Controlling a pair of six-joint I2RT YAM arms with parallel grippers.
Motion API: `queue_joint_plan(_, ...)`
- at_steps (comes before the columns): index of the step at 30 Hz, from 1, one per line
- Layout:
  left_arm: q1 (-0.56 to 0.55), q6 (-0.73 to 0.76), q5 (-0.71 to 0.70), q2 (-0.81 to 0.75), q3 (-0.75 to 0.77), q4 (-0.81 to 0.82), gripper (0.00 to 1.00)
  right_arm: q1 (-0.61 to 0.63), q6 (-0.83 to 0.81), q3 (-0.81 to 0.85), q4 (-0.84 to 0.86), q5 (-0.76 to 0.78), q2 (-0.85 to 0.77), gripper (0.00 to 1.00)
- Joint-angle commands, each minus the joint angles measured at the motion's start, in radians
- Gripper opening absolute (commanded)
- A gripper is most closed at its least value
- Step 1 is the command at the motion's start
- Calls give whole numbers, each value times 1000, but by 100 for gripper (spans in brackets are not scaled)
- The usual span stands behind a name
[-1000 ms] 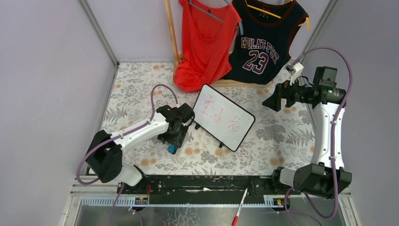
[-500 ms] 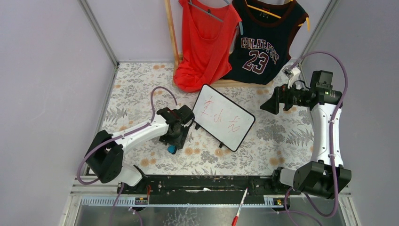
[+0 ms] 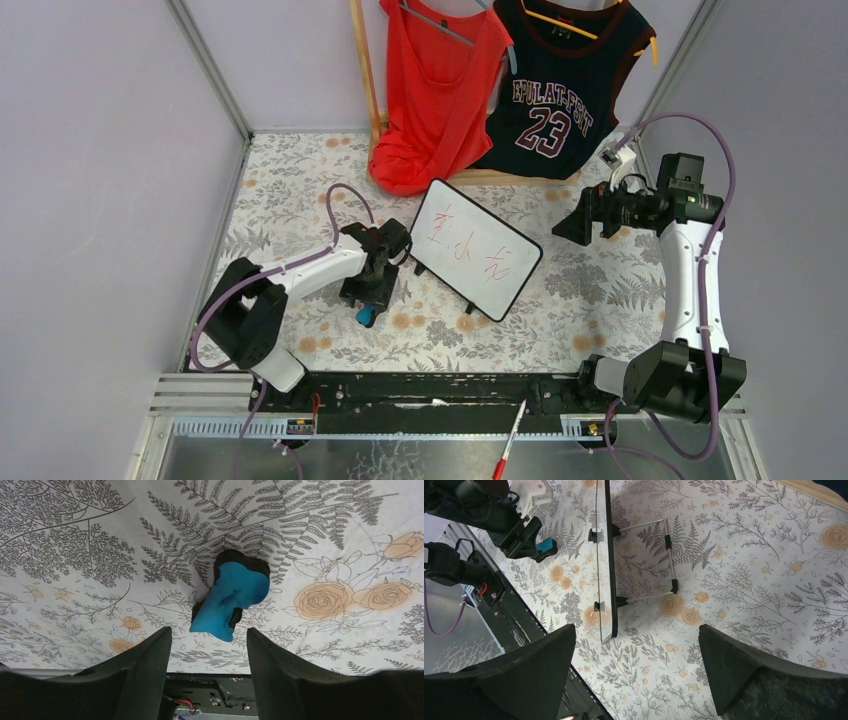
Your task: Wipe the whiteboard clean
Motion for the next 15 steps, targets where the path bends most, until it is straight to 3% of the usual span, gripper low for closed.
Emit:
queue_joint_plan(1,33,35,-5,7,29,16,54,-2,-11,-7,20,-26,-23,99)
queue_joint_plan(15,37,52,90,61,13,76,49,-3,-12,-13,26,-29,-11,99)
